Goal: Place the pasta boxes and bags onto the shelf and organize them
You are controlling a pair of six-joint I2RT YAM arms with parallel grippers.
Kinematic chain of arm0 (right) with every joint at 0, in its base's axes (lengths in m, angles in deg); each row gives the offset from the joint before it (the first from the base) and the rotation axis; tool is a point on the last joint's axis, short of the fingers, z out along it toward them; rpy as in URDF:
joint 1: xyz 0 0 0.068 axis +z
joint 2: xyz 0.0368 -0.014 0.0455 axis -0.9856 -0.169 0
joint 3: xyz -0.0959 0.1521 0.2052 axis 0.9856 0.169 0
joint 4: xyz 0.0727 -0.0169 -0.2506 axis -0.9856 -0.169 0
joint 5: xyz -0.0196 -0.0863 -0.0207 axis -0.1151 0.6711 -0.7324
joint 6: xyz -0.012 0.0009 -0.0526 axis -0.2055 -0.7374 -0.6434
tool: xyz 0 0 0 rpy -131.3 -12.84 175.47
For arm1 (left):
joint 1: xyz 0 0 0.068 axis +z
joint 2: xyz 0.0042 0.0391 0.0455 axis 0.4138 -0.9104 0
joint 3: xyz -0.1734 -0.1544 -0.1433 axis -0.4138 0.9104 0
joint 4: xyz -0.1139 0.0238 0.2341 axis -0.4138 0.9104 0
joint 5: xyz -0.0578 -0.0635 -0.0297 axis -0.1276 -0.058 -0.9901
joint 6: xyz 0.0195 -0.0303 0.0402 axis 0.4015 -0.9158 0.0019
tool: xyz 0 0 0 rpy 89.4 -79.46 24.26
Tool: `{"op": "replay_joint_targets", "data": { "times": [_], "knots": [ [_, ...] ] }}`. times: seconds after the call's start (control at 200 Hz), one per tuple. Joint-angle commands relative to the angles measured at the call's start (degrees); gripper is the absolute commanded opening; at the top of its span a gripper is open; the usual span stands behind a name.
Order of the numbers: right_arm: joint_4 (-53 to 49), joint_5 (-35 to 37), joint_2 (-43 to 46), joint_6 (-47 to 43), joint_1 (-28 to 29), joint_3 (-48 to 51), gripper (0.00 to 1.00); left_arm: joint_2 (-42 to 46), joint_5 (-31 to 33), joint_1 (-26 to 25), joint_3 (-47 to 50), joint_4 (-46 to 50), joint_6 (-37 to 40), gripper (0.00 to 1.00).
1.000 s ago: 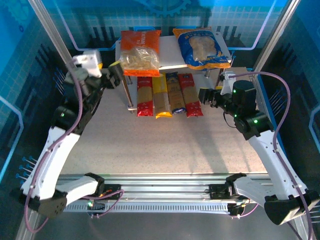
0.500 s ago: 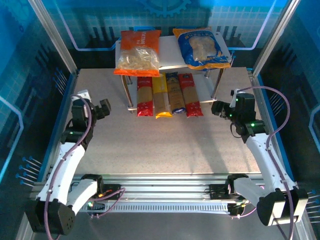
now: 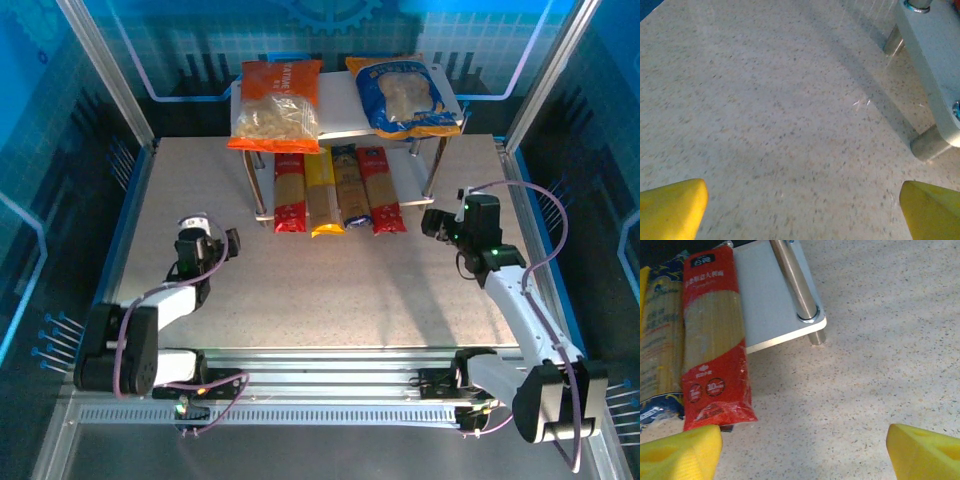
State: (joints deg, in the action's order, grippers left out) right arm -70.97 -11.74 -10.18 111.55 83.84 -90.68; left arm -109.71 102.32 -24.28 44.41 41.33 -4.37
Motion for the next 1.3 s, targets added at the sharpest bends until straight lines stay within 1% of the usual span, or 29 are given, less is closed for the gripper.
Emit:
{"op": "replay_joint_targets", "data": {
  "times": [0.0,0.075,0.16,0.21,0.34,0.445,0.53,0.61,0.71,0.78,0.85,0.901,0.966,0.991,1.031,1.076,1.126,1.176,1.216,1.291],
  "knots": [
    [4.12,3.10,-0.33,-0.36,-0.99,1.83,0.87,-5.48,-3.58,0.38,0.29,-17.35,3.69,0.99],
    [5.91,4.29,-0.25,-1.24,-1.20,2.93,0.87,-8.49,-7.13,-0.08,0.00,-19.51,5.58,0.99],
    [9.14,5.11,-0.07,-3.09,-1.29,4.39,0.88,-11.56,-8.75,-2.00,-0.44,-20.86,8.74,0.99],
    [11.81,5.60,0.12,-4.64,-1.29,5.42,0.88,-12.04,-8.07,-2.41,0.83,-23.96,9.18,0.99],
    [19.54,7.11,0.20,-8.63,-1.42,9.06,0.89,-12.23,-7.35,-2.87,1.68,-26.10,9.58,0.99],
    [31.34,8.47,-1.29,-11.52,-1.46,14.90,0.90,-12.17,-7.64,-2.89,1.09,-24.69,9.64,0.99],
    [45.24,9.21,-4.80,-13.14,-1.46,20.62,0.90,-12.17,-7.96,-2.89,1.44,-25.27,9.72,0.99],
    [55.91,9.38,-9.29,-14.49,-1.46,24.21,0.90,-12.19,-8.07,-2.93,1.50,-25.54,9.82,0.99],
    [63.82,8.08,-15.13,-16.21,-1.38,25.12,0.90,-12.20,-8.04,-2.89,1.55,-25.51,9.83,0.99],
    [66.17,7.08,-18.61,-16.54,-1.32,25.17,0.91,-12.20,-8.08,-2.89,1.55,-25.53,9.80,0.99],
    [73.03,5.47,-22.43,-17.49,-1.20,26.63,0.92,-12.20,-8.16,-2.89,1.50,-25.56,9.72,0.99],
    [73.83,3.85,-23.34,-18.08,-0.82,27.25,0.93,-12.20,-8.14,-2.89,1.55,-25.44,9.80,0.99],
    [82.08,3.90,-27.58,-18.94,-0.52,28.42,0.94,-12.20,-8.13,-2.89,1.46,-25.47,9.73,0.99],
    [81.48,3.71,-27.75,-19.21,-0.34,28.30,0.95,-12.20,-8.14,-2.89,1.41,-25.32,9.75,0.99],
    [75.89,2.83,-26.20,-19.11,-0.30,26.78,0.96,-12.20,-8.07,-2.89,1.33,-25.24,9.76,0.99],
    [73.24,2.01,-26.97,-19.51,-0.43,24.48,0.98,-12.20,-8.01,-2.89,1.35,-25.27,9.75,0.99],
    [67.59,1.13,-26.48,-20.23,-0.05,22.24,1.00,-12.20,-7.99,-2.89,1.29,-25.21,9.75,1.00],
    [69.57,0.75,-27.18,-20.96,0.21,22.44,1.00,-12.19,-7.82,-2.89,1.16,-24.96,9.73,1.00],
    [68.08,0.84,-26.75,-20.82,0.22,22.16,1.00,-12.20,-7.59,-2.84,1.07,-24.74,9.67,0.99],
    [68.59,0.93,-26.92,-20.91,0.21,22.25,1.00,-12.20,-7.54,-2.89,1.06,-24.69,9.73,1.00]
  ]
}}
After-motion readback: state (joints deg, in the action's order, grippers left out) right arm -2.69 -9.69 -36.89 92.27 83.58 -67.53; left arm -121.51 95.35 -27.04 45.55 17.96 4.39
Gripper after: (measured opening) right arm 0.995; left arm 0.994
